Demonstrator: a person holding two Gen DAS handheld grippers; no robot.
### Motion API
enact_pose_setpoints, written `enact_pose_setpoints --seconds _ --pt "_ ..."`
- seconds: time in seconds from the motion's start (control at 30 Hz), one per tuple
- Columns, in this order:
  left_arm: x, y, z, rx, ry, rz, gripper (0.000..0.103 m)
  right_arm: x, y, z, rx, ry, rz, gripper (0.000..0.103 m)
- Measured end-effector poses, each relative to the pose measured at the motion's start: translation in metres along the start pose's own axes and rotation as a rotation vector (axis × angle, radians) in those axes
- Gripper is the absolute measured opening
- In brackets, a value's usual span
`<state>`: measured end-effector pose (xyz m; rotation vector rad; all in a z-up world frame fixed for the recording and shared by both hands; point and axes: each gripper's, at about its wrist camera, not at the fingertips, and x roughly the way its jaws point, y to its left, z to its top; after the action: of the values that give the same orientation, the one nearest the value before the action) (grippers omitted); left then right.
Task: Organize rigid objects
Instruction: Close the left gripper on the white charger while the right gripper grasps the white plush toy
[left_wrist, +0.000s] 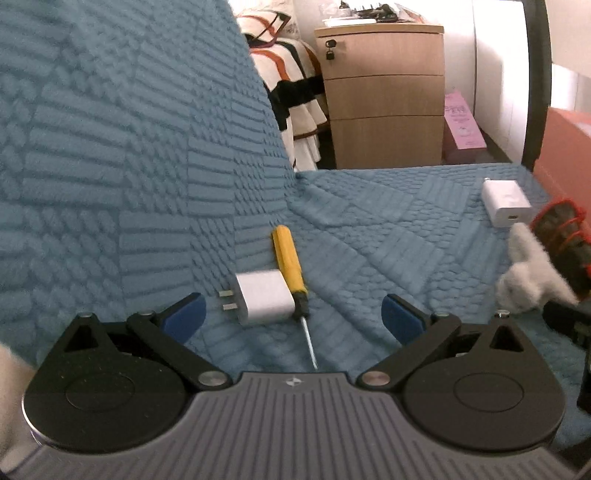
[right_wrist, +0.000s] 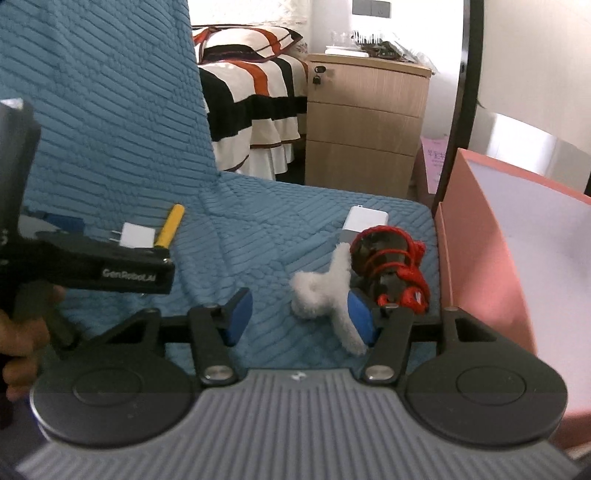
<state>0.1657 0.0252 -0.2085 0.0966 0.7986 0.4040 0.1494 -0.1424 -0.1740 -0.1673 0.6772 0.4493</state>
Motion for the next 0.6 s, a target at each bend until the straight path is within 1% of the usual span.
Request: enact_pose_setpoints --seconds 0.07,0.13,0.17,0.2,0.23,0.27,0.33,0.43,0.47,0.53,0.57,0.6 --pt "0.007 -0.005 0.002 0.033 -0.004 0.025 0.099 0.011 0.001 0.000 -0.029 -0.001 -0.022 0.059" --pt "0.015 -0.007 0.004 0.038 0.003 0.038 0.093 0.020 0.002 0.000 -0.036 0.015 -0.010 0.059" --pt "0.020 -0.008 0.005 0.039 0.012 0.048 0.092 0.025 0.002 0.000 -0.035 0.019 -0.007 0.059" --pt "0.024 -0.008 0.004 0.040 0.021 0.058 0.089 0.029 0.002 0.000 -0.041 0.022 -0.011 0.059" --pt "0.027 -0.010 0.002 0.042 0.030 0.066 0.083 0.033 0.003 0.000 -0.051 0.027 -0.018 0.059" --pt "0.031 -0.009 0.003 0.046 0.036 0.082 0.081 0.037 0.005 0.000 -0.060 0.038 -0.024 0.059" --pt "0.037 -0.008 0.002 0.040 0.045 0.109 0.079 0.044 0.007 -0.001 -0.066 0.051 -0.027 0.059" --pt "0.052 -0.006 0.002 0.040 0.074 0.129 0.078 0.052 0.009 -0.001 -0.090 0.037 -0.072 0.059" --pt "0.055 -0.005 0.002 0.034 0.083 0.135 0.077 0.055 0.008 -0.001 -0.087 0.039 -0.078 0.059" --pt "0.063 -0.006 0.001 0.033 0.099 0.146 0.071 0.062 0.003 -0.001 -0.052 0.064 -0.068 0.059" --pt "0.066 -0.006 0.000 0.037 0.102 0.155 0.071 0.066 0.000 -0.001 -0.030 0.084 -0.065 0.058" --pt "0.068 -0.007 0.000 0.040 0.097 0.163 0.070 0.071 -0.004 -0.001 -0.008 0.105 -0.066 0.052"
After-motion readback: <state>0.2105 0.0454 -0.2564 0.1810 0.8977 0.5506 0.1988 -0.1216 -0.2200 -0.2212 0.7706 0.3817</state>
